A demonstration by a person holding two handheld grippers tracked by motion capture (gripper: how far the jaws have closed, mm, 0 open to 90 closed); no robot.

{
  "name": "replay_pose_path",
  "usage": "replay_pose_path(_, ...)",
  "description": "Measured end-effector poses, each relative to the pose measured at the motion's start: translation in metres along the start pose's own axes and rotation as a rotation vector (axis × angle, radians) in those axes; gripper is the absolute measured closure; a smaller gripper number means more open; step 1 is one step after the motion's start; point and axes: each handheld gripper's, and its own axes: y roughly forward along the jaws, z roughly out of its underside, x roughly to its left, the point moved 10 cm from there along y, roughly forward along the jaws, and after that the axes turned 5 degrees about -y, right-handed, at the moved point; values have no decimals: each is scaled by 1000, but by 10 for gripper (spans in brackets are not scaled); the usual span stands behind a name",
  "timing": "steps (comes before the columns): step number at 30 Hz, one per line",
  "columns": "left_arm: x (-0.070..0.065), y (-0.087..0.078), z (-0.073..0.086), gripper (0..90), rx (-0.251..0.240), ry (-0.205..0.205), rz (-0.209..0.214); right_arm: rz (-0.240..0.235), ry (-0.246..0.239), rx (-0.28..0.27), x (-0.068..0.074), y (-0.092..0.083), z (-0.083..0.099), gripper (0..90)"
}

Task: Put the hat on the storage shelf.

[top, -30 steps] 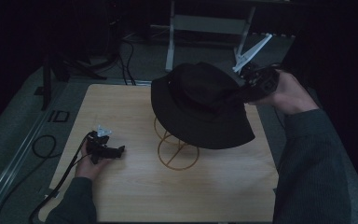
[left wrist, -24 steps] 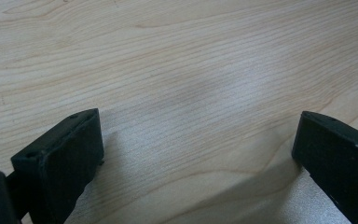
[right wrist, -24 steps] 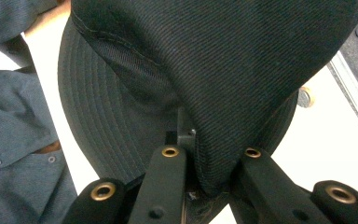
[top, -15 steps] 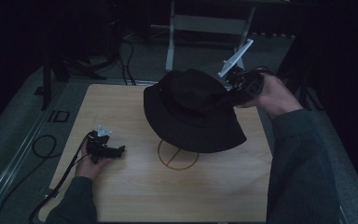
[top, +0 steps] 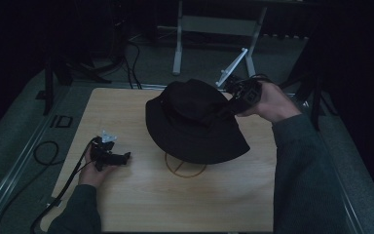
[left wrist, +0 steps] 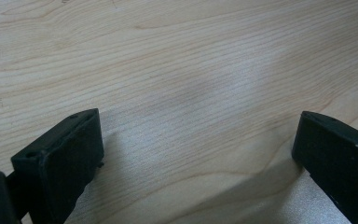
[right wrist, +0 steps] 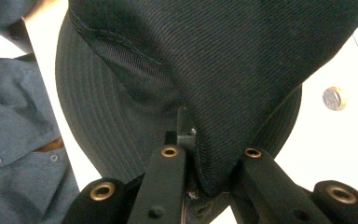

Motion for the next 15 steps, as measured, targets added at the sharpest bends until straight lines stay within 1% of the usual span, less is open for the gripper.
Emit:
replay_pose_path(10,0,0,0,22,0,0,0,-12,-2,38,3,17,0,842)
replay_pose_path(15,0,0,0,22,1,0,1,-33,-16,77,7,26,4,820)
